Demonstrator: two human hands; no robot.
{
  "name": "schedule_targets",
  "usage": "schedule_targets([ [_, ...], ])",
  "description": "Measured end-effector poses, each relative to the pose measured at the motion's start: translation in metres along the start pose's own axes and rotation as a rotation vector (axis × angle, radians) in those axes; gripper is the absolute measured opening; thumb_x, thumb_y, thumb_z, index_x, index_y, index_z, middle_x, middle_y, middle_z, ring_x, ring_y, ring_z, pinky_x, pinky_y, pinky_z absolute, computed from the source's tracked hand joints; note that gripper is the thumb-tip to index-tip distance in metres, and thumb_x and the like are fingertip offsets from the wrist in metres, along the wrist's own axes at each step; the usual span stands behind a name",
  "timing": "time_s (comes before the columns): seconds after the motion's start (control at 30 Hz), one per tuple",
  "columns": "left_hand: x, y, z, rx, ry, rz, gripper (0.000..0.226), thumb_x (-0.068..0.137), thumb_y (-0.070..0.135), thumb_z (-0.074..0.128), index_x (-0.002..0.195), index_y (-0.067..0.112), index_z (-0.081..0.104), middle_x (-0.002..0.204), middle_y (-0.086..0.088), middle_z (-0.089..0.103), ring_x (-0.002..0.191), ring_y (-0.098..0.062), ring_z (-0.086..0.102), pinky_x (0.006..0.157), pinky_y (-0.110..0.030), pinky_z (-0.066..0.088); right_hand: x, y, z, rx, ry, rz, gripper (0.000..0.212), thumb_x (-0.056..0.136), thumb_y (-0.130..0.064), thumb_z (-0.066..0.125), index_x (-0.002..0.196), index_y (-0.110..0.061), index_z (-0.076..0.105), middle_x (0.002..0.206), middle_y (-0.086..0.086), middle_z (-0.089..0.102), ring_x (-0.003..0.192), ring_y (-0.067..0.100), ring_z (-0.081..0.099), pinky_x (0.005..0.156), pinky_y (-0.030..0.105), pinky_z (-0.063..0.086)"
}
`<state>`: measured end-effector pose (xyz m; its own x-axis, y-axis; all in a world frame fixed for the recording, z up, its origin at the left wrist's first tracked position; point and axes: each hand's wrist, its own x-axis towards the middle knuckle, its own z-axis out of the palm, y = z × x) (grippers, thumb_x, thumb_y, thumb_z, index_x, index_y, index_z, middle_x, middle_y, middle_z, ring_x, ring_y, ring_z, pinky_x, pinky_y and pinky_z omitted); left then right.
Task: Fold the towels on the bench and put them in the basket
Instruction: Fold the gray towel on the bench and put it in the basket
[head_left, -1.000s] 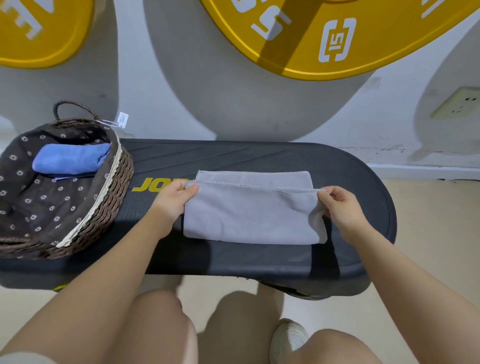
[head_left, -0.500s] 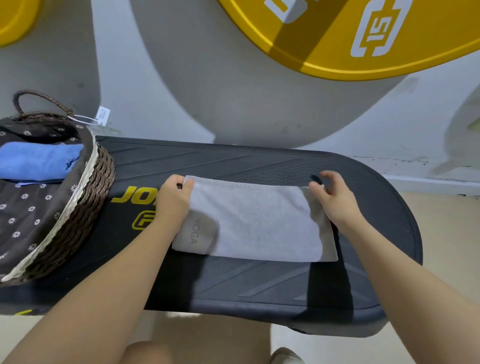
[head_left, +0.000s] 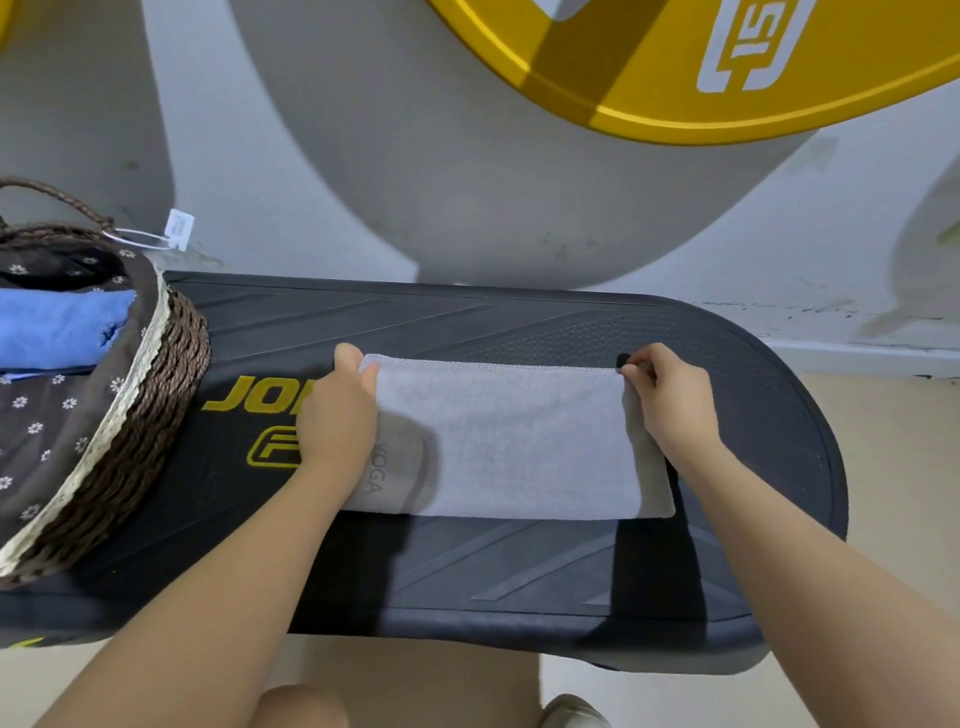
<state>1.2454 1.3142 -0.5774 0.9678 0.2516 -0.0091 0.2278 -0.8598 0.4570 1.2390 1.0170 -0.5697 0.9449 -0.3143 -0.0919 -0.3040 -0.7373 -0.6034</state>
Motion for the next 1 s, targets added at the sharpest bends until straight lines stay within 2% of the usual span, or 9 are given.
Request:
schedule_targets([
  [0.13,-0.007,0.006,-0.005,0.093,0.078,0.045,0.038,0.093,0.02,0.052,0.126,0.004,0.042,0.118,-0.017,0.056,0.101,-0.037,0.056,0.077,-0.045,0.044,-0.011,-0.017,0.015,-0.349,0.162,-0.089,0.027,0.091,-0.012,0.043,0.114,-0.001,0.053,0.115,0.022,0.056,0.102,0.04,0.052,0.083,0.044,0.041],
  [0.2,-0.012,0.011,0.002,0.16,0.164,0.309,0.036,0.084,0.006,0.056,0.12,0.001,0.051,0.124,-0.018,0.055,0.11,-0.036,0.053,0.087,-0.043,0.042,-0.028,-0.036,0.029,-0.332,0.235,-0.302,0.038,0.084,-0.016,0.04,0.114,0.0,0.057,0.122,0.023,0.056,0.111,0.043,0.052,0.093,0.045,0.035],
  [0.33,-0.026,0.014,0.035,0.232,0.024,0.784,0.039,0.083,0.014,0.042,0.119,0.001,0.05,0.126,-0.019,0.059,0.115,-0.035,0.059,0.103,-0.036,0.031,-0.074,-0.07,0.067,-0.227,-0.179,-0.605,0.059,0.089,-0.032,0.025,0.141,-0.006,0.036,0.152,0.013,0.031,0.141,0.031,0.026,0.114,0.034,0.006],
  [0.4,-0.029,0.007,0.037,0.324,-0.136,0.749,0.052,0.085,0.029,0.038,0.125,0.001,0.052,0.129,-0.017,0.058,0.115,-0.032,0.059,0.105,-0.037,0.036,-0.084,-0.065,0.081,-0.336,-0.323,-0.595,0.068,0.089,-0.046,0.009,0.149,-0.015,0.018,0.158,0.001,0.013,0.147,0.022,0.01,0.115,0.032,-0.005],
  [0.5,-0.023,-0.009,0.029,0.409,-0.204,0.632,0.067,0.084,0.048,0.036,0.128,0.001,0.053,0.135,-0.016,0.053,0.121,-0.03,0.055,0.096,-0.045,0.046,-0.078,-0.048,0.082,-0.516,-0.258,-0.544,0.076,0.083,-0.058,0.003,0.15,-0.022,0.012,0.159,0.0,0.007,0.147,0.023,0.008,0.112,0.034,-0.009],
  [0.63,-0.022,-0.014,0.019,0.407,-0.229,0.568,0.08,0.087,0.06,0.028,0.131,-0.004,0.048,0.139,-0.02,0.048,0.125,-0.034,0.051,0.101,-0.047,0.041,-0.067,-0.02,0.053,-0.557,-0.271,-0.34,0.086,0.07,-0.068,-0.007,0.149,-0.033,-0.004,0.159,-0.005,-0.01,0.147,0.018,-0.007,0.117,0.038,-0.005],
  [0.8,-0.031,-0.008,0.014,0.36,-0.254,0.455,0.098,0.076,0.07,0.014,0.145,0.002,0.024,0.155,-0.013,0.02,0.143,-0.025,0.024,0.116,-0.038,0.016,-0.064,0.014,0.014,-0.59,-0.217,-0.02,0.069,0.094,-0.057,0.012,0.15,-0.021,-0.005,0.159,0.0,-0.006,0.147,0.021,-0.005,0.117,0.045,-0.002],
  [0.9,-0.033,-0.001,0.013,0.406,-0.29,0.395,0.095,0.078,0.071,0.009,0.149,0.008,0.001,0.158,-0.007,-0.006,0.147,-0.018,0.0,0.118,-0.033,0.001,-0.067,0.008,0.004,-0.569,-0.209,0.108,0.068,0.097,-0.051,0.022,0.15,-0.011,0.007,0.159,0.005,-0.005,0.146,0.025,-0.005,0.117,0.046,0.004],
  [1.0,-0.039,0.013,0.012,0.42,-0.31,0.475,0.078,0.088,0.06,0.009,0.149,0.014,-0.003,0.158,-0.002,-0.011,0.146,-0.017,-0.007,0.117,-0.031,-0.004,-0.074,-0.005,-0.002,-0.386,-0.111,0.18,0.054,0.095,-0.041,0.041,0.135,-0.004,0.039,0.155,0.013,0.015,0.142,0.031,0.013,0.111,0.045,0.023],
])
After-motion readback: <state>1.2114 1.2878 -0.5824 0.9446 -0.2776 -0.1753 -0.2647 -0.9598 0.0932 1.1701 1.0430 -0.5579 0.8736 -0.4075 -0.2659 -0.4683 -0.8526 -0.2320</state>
